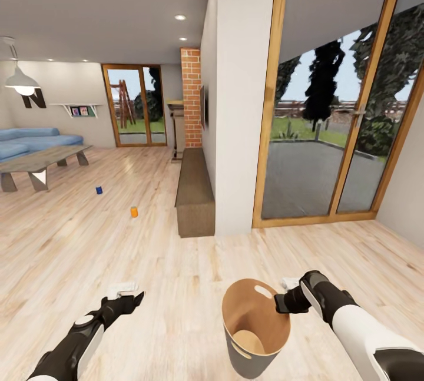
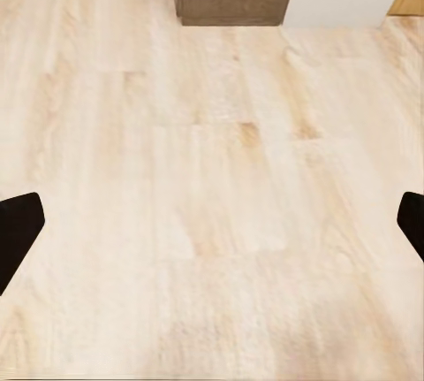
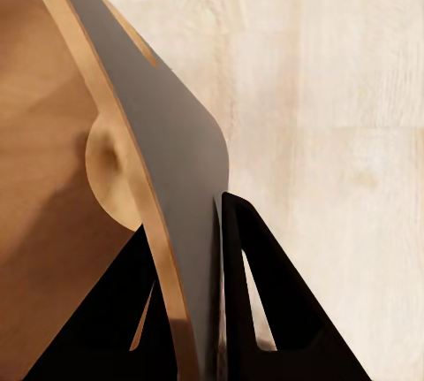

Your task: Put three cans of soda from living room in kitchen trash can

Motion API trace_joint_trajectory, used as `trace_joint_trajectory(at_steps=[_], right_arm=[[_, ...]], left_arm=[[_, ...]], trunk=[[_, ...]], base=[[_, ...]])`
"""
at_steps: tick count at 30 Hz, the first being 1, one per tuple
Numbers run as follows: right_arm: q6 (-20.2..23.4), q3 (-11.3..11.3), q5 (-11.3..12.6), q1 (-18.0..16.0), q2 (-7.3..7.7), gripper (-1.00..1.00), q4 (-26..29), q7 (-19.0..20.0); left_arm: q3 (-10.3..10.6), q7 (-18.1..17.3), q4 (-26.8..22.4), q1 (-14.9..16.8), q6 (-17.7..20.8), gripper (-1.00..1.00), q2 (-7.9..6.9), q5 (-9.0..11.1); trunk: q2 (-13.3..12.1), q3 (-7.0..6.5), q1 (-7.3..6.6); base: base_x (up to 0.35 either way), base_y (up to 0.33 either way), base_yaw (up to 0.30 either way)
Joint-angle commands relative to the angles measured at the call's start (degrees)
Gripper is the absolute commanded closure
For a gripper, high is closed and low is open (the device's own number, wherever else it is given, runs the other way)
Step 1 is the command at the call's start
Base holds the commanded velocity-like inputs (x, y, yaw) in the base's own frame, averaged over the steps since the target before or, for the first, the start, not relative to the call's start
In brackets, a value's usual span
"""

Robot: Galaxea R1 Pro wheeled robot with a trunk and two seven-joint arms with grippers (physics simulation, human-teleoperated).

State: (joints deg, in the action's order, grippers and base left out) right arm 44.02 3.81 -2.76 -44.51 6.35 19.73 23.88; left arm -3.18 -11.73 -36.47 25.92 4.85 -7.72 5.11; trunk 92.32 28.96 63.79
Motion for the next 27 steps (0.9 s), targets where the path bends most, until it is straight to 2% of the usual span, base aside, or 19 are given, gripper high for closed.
trace_joint_trajectory(at_steps=[1,3,7,9,15,27], right_arm=[[0.2,-0.2,0.8,0.0,0.12,1.0,0.0,0.7],[0.2,-0.2,0.8,0.0,0.35,1.0,0.0,1.3],[0.2,-0.2,0.8,0.0,0.49,1.0,0.0,1.7],[0.2,-0.2,0.7,0.0,0.54,1.0,0.0,1.8],[0.2,-0.1,0.7,0.0,0.6,1.0,0.0,1.8],[0.2,-0.1,0.7,0.0,0.59,1.0,0.0,1.8]], left_arm=[[0.0,0.0,0.3,0.0,-0.2,-1.0,-0.41,0.1],[0.0,-0.1,0.8,0.0,-0.8,-1.0,-1.35,0.2],[0.0,-0.1,1.1,0.0,-2.7,-1.0,-1.96,0.3],[0.1,0.1,1.2,0.0,-5.0,-1.0,-2.17,0.2],[0.2,0.2,1.8,0.0,-7.3,-1.0,-2.24,-0.1],[0.2,0.2,2.4,0.0,-8.0,-1.0,-2.07,-0.3]], trunk=[[-0.4,-0.19,-0.23],[-1.2,-0.55,-0.67],[-2.8,-1.27,-1.55],[-3.6,-1.63,-1.98],[-6.0,-2.7,-3.3],[-10.8,-4.86,-5.94]], base=[[0.0,0.0,0.0],[0.0,0.0,0.0],[0.0,0.0,0.0],[0.0,0.0,0.0],[0.0,0.0,0.0],[0.0,0.0,0.0]])
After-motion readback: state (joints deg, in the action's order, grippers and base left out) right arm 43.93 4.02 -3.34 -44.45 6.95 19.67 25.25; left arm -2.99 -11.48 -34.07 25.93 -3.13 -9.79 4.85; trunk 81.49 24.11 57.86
